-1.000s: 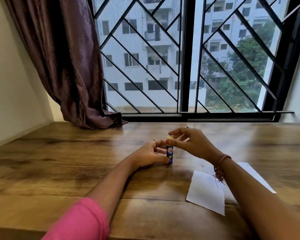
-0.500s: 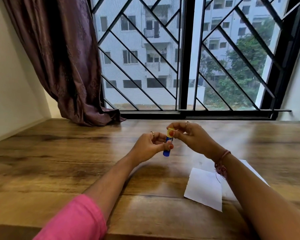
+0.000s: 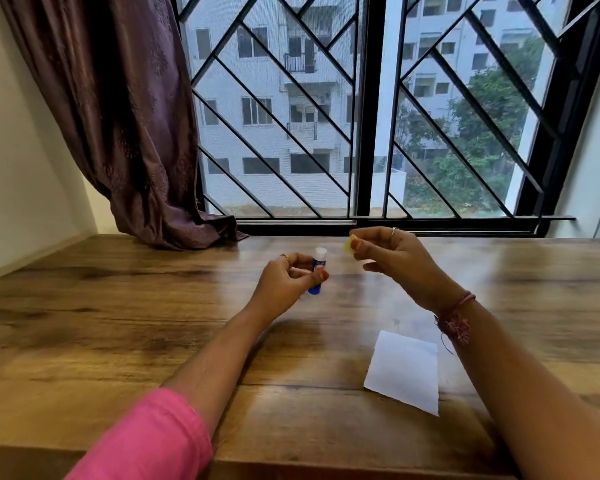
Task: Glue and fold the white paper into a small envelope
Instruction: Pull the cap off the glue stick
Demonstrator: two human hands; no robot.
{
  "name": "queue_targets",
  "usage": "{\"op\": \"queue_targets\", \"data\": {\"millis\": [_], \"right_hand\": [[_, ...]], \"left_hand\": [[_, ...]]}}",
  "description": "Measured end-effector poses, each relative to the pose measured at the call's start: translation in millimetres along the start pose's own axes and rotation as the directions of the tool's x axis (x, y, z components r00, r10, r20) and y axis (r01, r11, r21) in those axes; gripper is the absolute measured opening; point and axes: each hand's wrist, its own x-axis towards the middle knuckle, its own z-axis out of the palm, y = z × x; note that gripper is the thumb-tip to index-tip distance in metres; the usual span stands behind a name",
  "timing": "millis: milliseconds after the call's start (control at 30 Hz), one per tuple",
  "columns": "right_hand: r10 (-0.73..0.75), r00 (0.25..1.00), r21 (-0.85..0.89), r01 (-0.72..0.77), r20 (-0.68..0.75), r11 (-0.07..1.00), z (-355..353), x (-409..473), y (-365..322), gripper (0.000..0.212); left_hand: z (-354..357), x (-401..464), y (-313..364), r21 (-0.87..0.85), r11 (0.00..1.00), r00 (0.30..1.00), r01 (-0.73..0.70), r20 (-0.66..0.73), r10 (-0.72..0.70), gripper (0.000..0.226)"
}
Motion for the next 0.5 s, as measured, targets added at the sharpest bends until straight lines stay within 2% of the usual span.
{"op": "queue_targets", "data": {"millis": [133, 300, 500], "right_hand": [[0.054, 0.991, -0.148, -0.036, 0.119, 0.988, 7.7, -0.3, 7.7, 0.024], [0.111, 0.963, -0.308, -0.031, 0.246, 0.951, 26.5, -3.7, 20.4, 0.029], [0.228, 0.902, -0.466, -0.033, 0.367, 0.884, 37.8, -9.0, 27.8, 0.024]], "left_hand": [[-8.1, 4.9, -1.5, -0.076, 0.997, 0.992, 0.01, -0.121, -0.02, 0.023], [-8.5, 4.5, -0.4, -0.094, 0.996, 0.993, 0.005, -0.12, -0.016, 0.025], [-7.9, 3.0, 4.7, -0.11, 0.994, 0.991, 0.009, -0.13, -0.024, 0.026]]}}
